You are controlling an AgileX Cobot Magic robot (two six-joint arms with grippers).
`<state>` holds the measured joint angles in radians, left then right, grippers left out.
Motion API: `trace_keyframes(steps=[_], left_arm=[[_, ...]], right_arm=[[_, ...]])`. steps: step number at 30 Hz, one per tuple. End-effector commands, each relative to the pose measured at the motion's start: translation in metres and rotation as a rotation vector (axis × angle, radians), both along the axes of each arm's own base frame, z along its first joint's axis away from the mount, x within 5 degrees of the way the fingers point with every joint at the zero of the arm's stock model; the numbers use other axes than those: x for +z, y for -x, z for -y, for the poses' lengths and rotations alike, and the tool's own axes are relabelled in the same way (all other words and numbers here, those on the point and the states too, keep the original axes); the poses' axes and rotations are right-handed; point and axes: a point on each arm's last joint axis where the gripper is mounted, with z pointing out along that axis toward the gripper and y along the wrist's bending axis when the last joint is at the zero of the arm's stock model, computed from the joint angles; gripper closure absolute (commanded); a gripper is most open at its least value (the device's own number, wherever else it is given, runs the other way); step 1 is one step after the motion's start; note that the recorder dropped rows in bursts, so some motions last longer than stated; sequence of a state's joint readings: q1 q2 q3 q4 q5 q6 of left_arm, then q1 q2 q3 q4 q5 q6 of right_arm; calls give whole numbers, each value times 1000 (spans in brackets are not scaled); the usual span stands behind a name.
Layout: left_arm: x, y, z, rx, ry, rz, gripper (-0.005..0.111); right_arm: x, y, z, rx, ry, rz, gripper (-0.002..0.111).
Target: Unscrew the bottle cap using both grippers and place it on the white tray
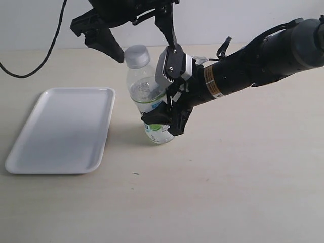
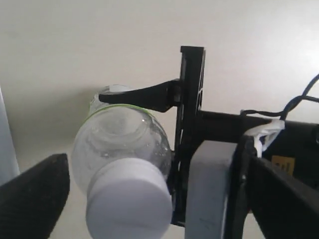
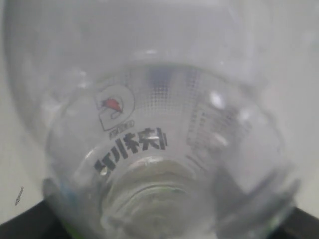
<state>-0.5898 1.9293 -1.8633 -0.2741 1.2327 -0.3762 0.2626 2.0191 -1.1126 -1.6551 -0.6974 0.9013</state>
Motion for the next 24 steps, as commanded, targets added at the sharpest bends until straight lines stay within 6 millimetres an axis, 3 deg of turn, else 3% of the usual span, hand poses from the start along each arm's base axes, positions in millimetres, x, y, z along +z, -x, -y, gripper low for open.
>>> trace_keyframes(steps=[1,15,24], left_arm=[[-1,-2,-2,-148,-59,97,14],[0,-13,-20,-519,-341,337,14],[50,1,-34,-550,-260,470,14]], right_arm=[[-2,1,-1,19,23,6,108],[-2,1,-1,1,21,-9,108],[-2,0,-1,-13,14,-25,108]])
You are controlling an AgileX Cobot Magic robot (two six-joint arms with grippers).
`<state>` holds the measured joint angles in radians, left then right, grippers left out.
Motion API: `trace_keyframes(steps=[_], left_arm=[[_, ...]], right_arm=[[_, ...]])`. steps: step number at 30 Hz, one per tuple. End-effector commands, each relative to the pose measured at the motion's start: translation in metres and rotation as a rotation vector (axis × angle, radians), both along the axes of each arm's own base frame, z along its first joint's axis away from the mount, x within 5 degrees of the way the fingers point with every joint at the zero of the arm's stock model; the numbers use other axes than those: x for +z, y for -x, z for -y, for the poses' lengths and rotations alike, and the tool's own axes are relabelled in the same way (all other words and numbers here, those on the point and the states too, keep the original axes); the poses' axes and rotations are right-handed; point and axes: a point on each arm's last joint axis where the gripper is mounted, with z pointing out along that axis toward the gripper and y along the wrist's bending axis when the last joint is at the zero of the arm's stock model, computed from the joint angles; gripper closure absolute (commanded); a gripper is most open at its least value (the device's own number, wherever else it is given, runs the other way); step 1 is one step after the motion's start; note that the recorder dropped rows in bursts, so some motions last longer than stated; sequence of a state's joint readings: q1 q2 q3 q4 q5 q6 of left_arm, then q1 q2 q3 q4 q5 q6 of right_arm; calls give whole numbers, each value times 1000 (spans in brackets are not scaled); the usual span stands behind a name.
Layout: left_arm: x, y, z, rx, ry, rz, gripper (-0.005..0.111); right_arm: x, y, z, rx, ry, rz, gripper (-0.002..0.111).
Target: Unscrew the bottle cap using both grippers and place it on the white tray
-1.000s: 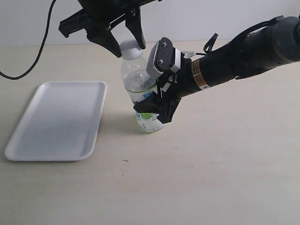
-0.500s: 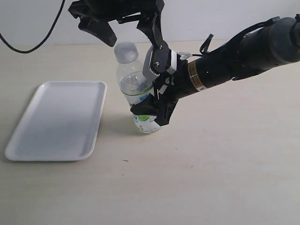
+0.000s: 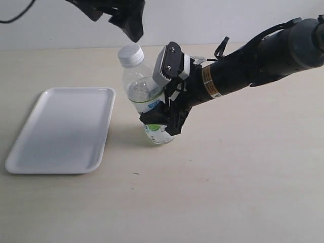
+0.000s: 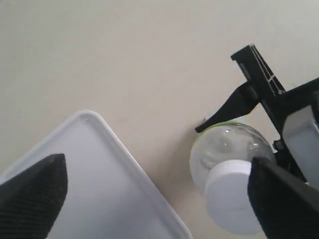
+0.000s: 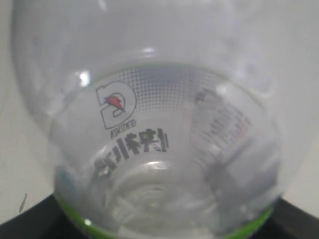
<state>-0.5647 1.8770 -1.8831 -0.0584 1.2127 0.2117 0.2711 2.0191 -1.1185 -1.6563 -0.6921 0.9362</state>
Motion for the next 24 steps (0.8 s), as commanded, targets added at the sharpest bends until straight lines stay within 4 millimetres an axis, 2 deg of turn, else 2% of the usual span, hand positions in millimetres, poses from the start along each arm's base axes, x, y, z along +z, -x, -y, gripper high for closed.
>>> trace_keyframes(steps=[1,6,12,17,24], left_arm=[[25,11,-5,-85,25,63,14],[22,17,8,-205,123,11,14],[-3,7,17,-207,122,-62,14],[-19,8,23,-246,114,-107,14],[-5,14,16,-258,90,-53,14]], right_arm=[[-3,1,2,2,21,-7,108],[-3,1,3,-2,20,-13,108],[-4,1,3,0,22,-12,108],[-4,1,3,-1,23,-11,108],[-4,1,3,-3,25,-11,108]])
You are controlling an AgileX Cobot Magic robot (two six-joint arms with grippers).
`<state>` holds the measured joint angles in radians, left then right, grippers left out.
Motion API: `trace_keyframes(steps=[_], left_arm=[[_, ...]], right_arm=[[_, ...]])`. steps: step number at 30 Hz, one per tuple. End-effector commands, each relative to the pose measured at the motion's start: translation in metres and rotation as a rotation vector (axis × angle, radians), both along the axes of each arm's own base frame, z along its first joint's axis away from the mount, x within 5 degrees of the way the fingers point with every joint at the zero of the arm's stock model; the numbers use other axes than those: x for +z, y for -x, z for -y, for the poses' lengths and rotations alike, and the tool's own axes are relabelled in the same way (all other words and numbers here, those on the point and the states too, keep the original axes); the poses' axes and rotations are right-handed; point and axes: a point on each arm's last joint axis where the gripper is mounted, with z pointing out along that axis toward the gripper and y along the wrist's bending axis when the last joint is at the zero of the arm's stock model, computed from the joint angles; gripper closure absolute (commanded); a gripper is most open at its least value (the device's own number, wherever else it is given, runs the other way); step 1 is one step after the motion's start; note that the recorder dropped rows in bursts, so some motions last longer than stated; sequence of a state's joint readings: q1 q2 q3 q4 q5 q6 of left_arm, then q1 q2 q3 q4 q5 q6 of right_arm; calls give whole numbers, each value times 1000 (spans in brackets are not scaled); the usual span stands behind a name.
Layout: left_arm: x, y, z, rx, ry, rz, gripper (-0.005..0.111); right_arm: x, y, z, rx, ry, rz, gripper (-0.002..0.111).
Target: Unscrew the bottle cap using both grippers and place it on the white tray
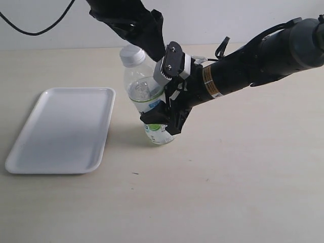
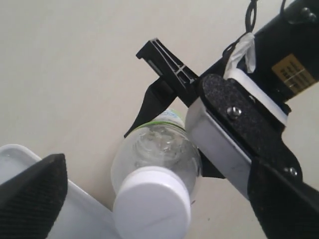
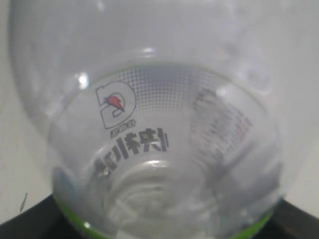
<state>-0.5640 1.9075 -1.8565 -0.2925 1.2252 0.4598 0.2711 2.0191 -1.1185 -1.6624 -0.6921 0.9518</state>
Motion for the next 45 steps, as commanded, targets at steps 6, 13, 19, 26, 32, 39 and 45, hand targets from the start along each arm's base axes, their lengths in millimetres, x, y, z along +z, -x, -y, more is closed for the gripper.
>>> trace_keyframes(steps=[6,13,19,26,32,39,45], left_arm=[[13,8,-9,-21,-9,51,14],[-7,11,-12,-70,-55,10,26],[-6,10,-16,-67,-94,39,26],[-6,9,-16,-69,-96,41,26],[1,7,-17,-64,-106,75,26],[-8,1,-13,-53,-112,52,26],[-13,0,-12,-56,-118,44,26]], right_arm=[[-4,0,3,-7,20,-12,108],[-4,0,3,-7,20,-12,108],[-4,0,3,-9,20,-14,108],[-4,0,3,-9,20,-14,108],[-4,0,3,-9,20,-14,108],[-4,0,3,-9,20,-14,108],[-4,0,3,-9,20,-14,108]])
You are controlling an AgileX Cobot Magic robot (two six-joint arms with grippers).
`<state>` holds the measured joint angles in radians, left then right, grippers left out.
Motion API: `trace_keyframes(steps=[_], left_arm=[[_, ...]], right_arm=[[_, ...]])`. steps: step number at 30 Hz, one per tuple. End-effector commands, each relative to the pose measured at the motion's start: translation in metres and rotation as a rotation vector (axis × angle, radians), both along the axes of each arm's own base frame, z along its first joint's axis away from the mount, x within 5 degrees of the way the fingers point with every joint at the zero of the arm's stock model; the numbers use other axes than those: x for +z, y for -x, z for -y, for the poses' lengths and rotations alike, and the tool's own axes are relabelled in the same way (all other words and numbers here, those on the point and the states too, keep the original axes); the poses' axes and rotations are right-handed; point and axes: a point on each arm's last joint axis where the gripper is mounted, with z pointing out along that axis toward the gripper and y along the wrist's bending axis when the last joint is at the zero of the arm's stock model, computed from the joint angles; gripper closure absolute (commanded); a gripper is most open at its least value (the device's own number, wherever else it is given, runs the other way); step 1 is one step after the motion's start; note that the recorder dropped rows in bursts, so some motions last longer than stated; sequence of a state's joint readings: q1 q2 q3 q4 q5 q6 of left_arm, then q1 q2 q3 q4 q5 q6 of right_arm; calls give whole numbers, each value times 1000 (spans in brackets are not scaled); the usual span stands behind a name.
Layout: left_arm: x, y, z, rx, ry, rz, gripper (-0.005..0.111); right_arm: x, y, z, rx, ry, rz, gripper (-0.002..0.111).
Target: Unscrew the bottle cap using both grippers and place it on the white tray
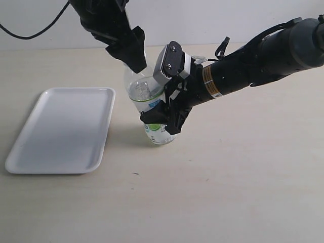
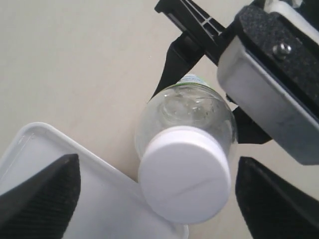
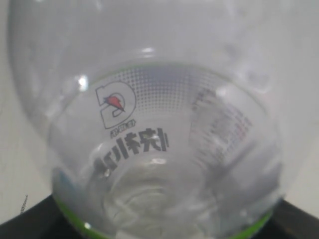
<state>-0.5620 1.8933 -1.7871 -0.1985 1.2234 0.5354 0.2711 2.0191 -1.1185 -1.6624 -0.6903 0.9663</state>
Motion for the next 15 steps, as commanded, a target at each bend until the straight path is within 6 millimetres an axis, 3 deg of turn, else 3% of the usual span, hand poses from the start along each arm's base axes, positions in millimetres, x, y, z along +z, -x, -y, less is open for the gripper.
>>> trace_keyframes(steps=[1,9,15], left_arm=[[3,-1,-2,10,4,11,26],[3,-1,-1,1,4,12,41],[5,1,1,-13,33,3,32]], right_arm=[[-3,0,3,1,23,-4,108],[-3,0,3,1,23,-4,108],[-3,0,3,1,23,-4,108]])
